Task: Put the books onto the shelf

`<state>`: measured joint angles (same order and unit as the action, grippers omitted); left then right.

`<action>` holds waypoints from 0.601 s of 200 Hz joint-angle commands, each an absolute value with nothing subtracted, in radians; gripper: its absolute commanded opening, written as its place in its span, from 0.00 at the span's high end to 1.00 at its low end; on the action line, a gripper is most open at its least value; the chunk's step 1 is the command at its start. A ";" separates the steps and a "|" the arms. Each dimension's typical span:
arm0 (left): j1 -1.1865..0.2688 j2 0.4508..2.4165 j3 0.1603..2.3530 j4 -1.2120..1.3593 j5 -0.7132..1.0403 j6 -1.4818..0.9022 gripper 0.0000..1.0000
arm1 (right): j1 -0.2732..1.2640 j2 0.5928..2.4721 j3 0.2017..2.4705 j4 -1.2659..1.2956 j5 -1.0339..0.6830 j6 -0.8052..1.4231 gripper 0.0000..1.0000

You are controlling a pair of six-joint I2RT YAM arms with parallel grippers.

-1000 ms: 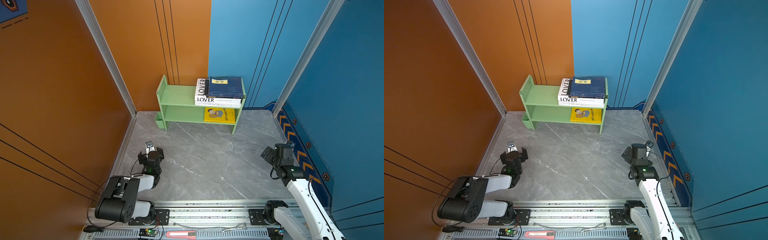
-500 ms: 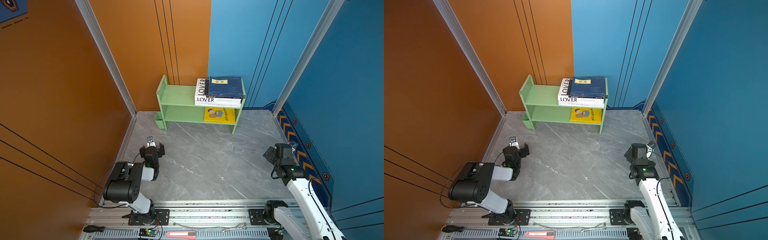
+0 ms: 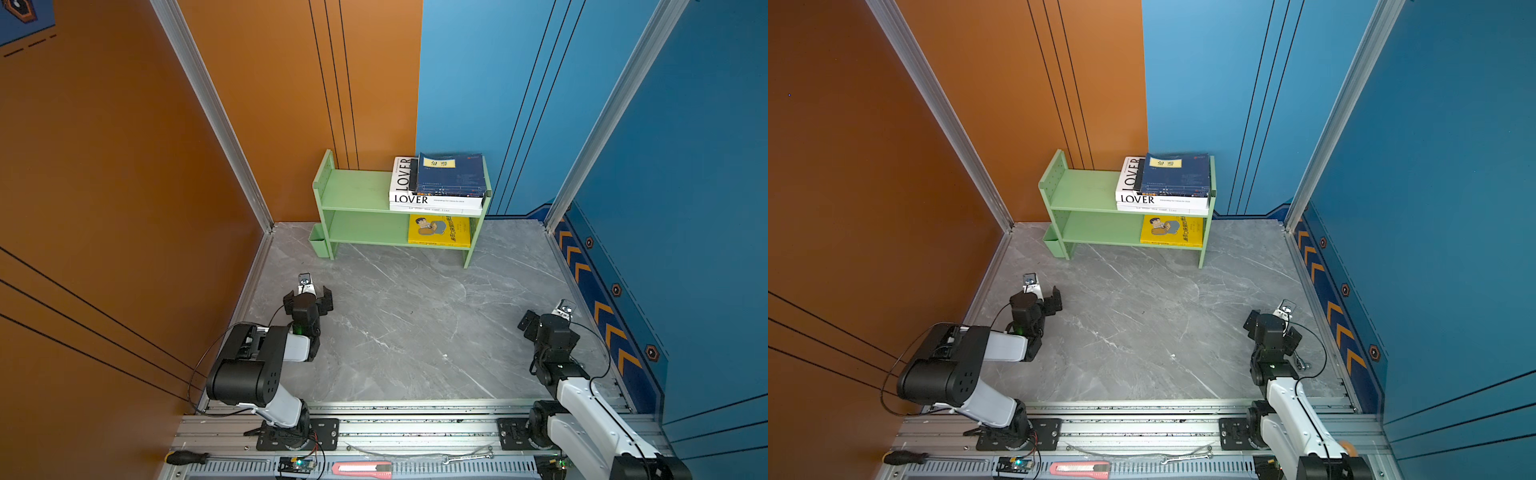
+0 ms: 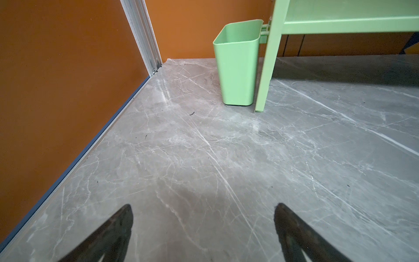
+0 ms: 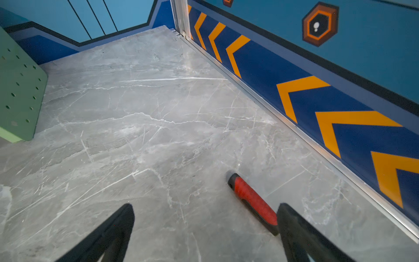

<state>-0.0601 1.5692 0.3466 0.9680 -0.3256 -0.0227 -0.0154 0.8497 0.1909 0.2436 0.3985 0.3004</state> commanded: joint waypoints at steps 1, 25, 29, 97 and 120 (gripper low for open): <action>-0.066 1.560 0.361 0.956 -0.336 -0.017 0.02 | -0.021 0.906 0.162 0.505 0.369 0.246 0.00; -0.065 1.560 0.361 0.956 -0.336 -0.018 0.02 | -0.021 1.032 0.175 0.647 0.364 0.234 0.00; -0.066 1.561 0.361 0.956 -0.336 -0.017 0.02 | -0.020 1.056 0.182 0.663 0.357 0.229 0.00; -0.067 1.561 0.361 0.956 -0.336 -0.017 0.02 | 0.042 1.423 0.265 0.989 0.244 0.083 0.00; -0.066 1.561 0.361 0.956 -0.336 -0.018 0.02 | 0.067 1.542 0.291 1.060 0.205 0.034 0.00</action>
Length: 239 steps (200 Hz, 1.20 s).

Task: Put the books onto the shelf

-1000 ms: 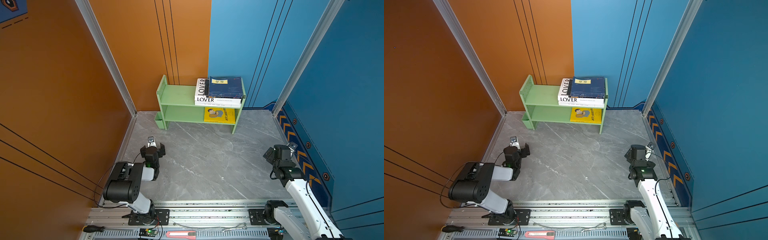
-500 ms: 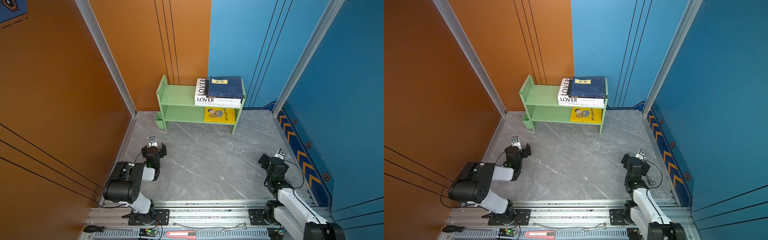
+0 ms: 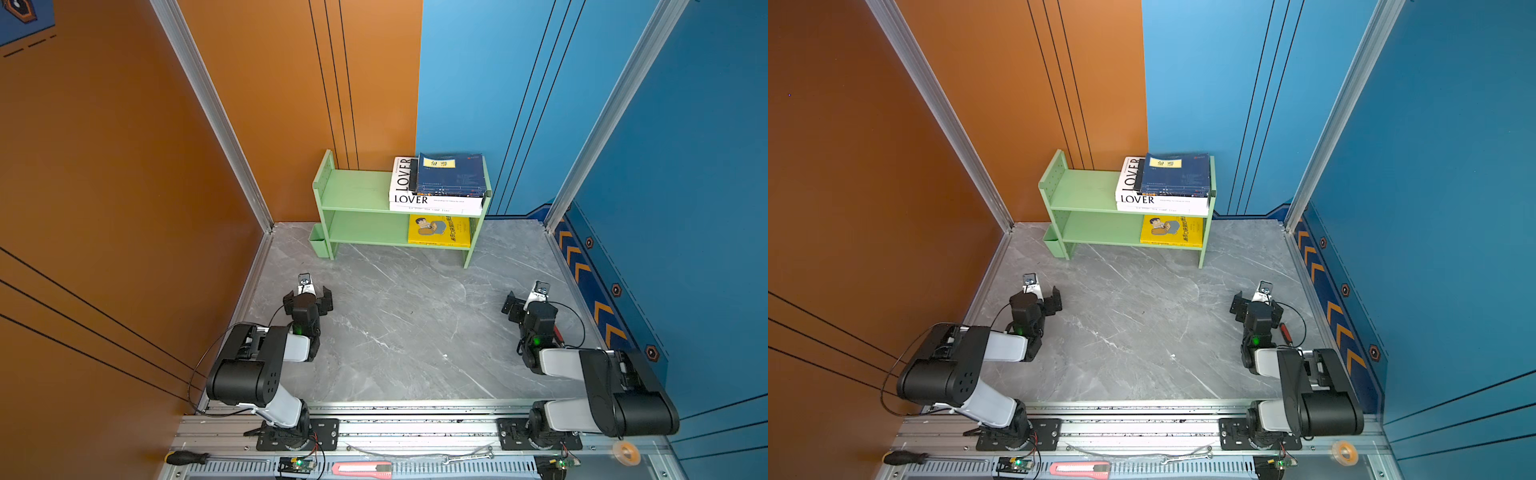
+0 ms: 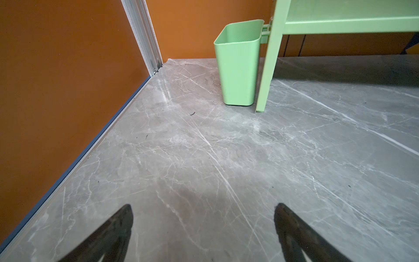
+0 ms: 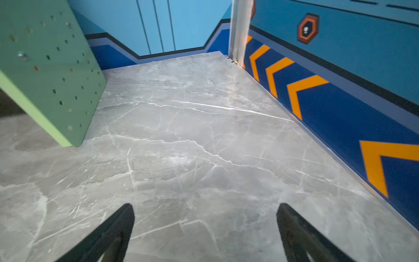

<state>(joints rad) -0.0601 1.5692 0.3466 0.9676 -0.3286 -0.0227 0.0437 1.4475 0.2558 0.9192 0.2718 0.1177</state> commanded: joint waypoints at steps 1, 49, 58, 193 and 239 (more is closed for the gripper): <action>-0.066 1.561 0.361 0.956 -0.335 -0.018 0.02 | 0.067 1.547 0.294 1.064 0.203 0.032 0.00; -0.066 1.560 0.360 0.956 -0.336 -0.017 0.02 | -0.005 1.538 0.377 0.887 0.060 0.076 0.00; -0.066 1.561 0.361 0.956 -0.335 -0.018 0.02 | 0.000 1.538 0.379 0.882 0.068 0.073 0.00; -0.066 1.561 0.362 0.956 -0.335 -0.017 0.02 | 0.025 1.532 0.385 0.859 0.115 0.057 0.00; -0.066 1.561 0.362 0.956 -0.336 -0.018 0.02 | 0.025 1.533 0.386 0.859 0.116 0.057 0.00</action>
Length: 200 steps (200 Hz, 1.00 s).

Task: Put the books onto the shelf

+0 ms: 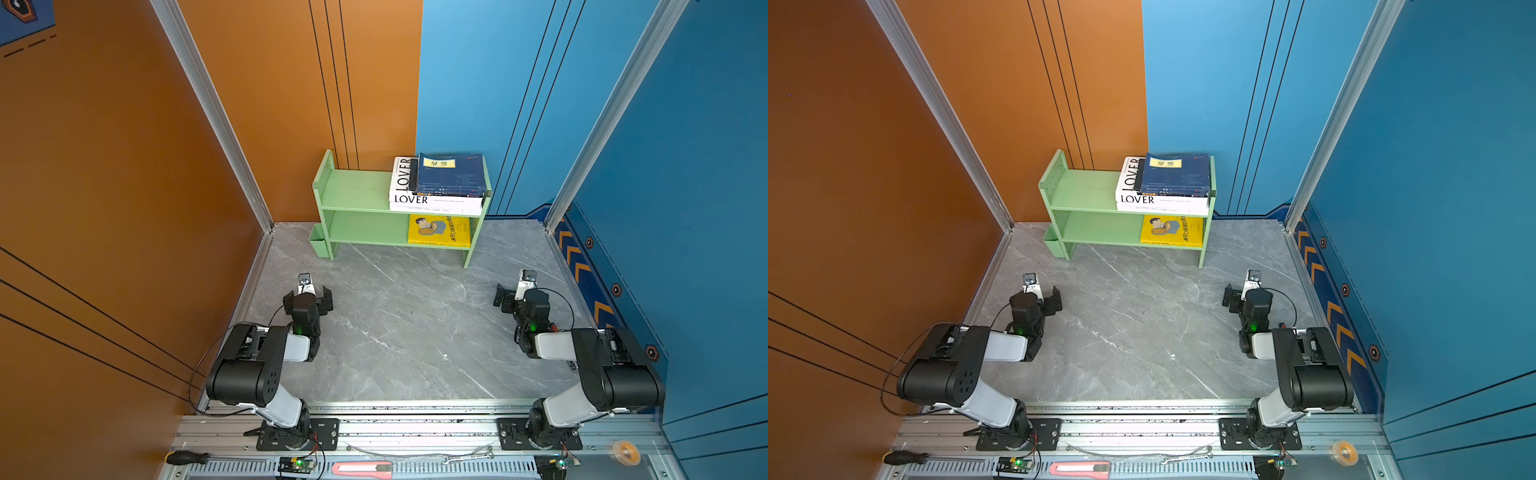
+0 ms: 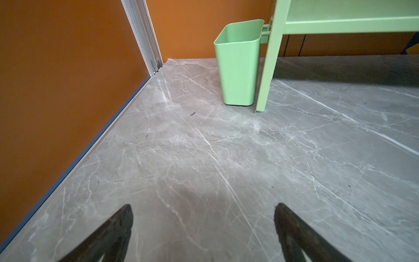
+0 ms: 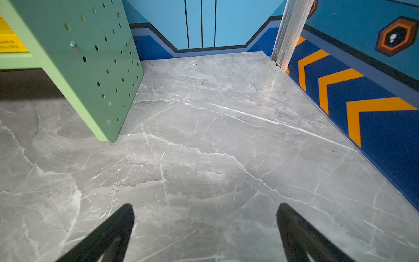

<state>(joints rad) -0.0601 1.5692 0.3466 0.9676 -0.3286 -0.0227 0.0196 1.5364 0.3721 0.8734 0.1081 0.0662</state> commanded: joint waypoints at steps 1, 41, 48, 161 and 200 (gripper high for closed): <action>-0.067 1.560 0.361 0.956 -0.336 -0.017 0.02 | 0.025 1.532 0.386 0.859 0.116 0.057 0.00; -0.066 1.560 0.361 0.956 -0.336 -0.018 0.02 | 0.025 1.533 0.386 0.859 0.116 0.058 0.00; -0.066 1.561 0.361 0.956 -0.336 -0.018 0.02 | 0.025 1.532 0.386 0.859 0.116 0.058 0.00; -0.066 1.560 0.361 0.956 -0.336 -0.018 0.02 | 0.017 1.534 0.386 0.856 0.104 0.063 0.00; -0.066 1.560 0.360 0.956 -0.335 -0.017 0.02 | 0.021 1.532 0.384 0.859 0.109 0.061 0.00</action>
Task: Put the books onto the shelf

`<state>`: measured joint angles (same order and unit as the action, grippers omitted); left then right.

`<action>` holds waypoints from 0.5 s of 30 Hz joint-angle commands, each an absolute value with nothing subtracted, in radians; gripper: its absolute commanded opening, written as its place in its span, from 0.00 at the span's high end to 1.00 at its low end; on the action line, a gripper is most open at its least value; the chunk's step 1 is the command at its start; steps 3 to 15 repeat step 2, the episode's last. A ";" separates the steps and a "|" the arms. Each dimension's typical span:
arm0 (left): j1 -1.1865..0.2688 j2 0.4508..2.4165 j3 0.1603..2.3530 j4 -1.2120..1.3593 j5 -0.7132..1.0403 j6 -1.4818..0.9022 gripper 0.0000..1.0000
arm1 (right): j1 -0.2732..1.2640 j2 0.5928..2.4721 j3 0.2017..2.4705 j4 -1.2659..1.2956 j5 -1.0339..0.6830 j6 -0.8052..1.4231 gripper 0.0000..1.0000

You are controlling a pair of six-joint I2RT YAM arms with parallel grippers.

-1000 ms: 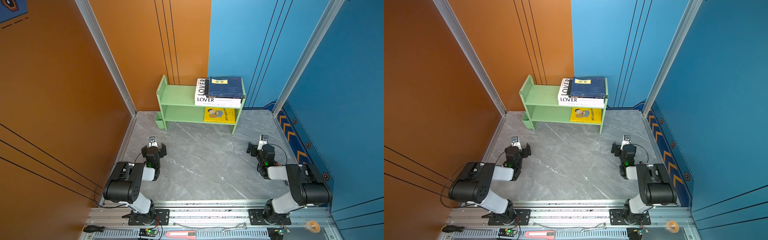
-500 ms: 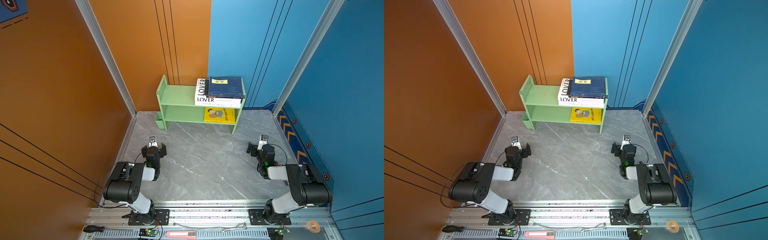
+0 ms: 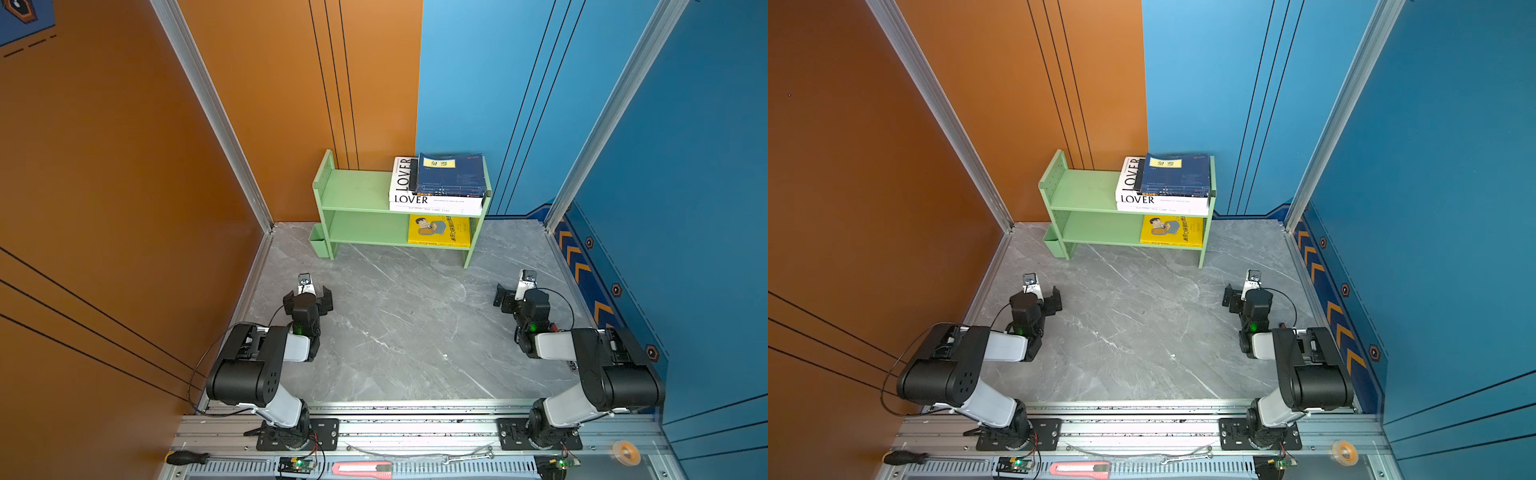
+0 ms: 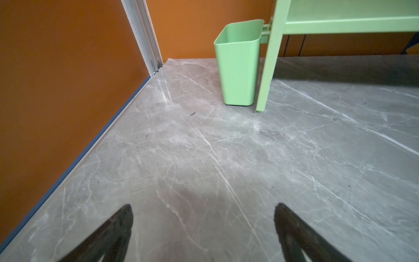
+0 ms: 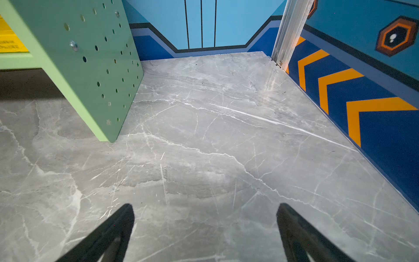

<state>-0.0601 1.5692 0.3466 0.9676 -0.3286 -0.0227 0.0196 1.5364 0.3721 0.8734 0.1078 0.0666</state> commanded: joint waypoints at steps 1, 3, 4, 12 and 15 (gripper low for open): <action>-0.066 1.560 0.360 0.956 -0.335 -0.017 0.02 | 0.021 1.532 0.385 0.859 0.110 0.061 0.00; -0.066 1.561 0.361 0.956 -0.336 -0.018 0.02 | 0.022 1.532 0.385 0.860 0.112 0.060 0.00; -0.066 1.561 0.361 0.956 -0.336 -0.018 0.02 | 0.022 1.532 0.385 0.860 0.112 0.060 0.00; -0.066 1.561 0.361 0.956 -0.336 -0.018 0.02 | 0.022 1.532 0.385 0.860 0.112 0.060 0.00; -0.066 1.561 0.361 0.956 -0.336 -0.018 0.02 | 0.022 1.532 0.385 0.860 0.112 0.060 0.00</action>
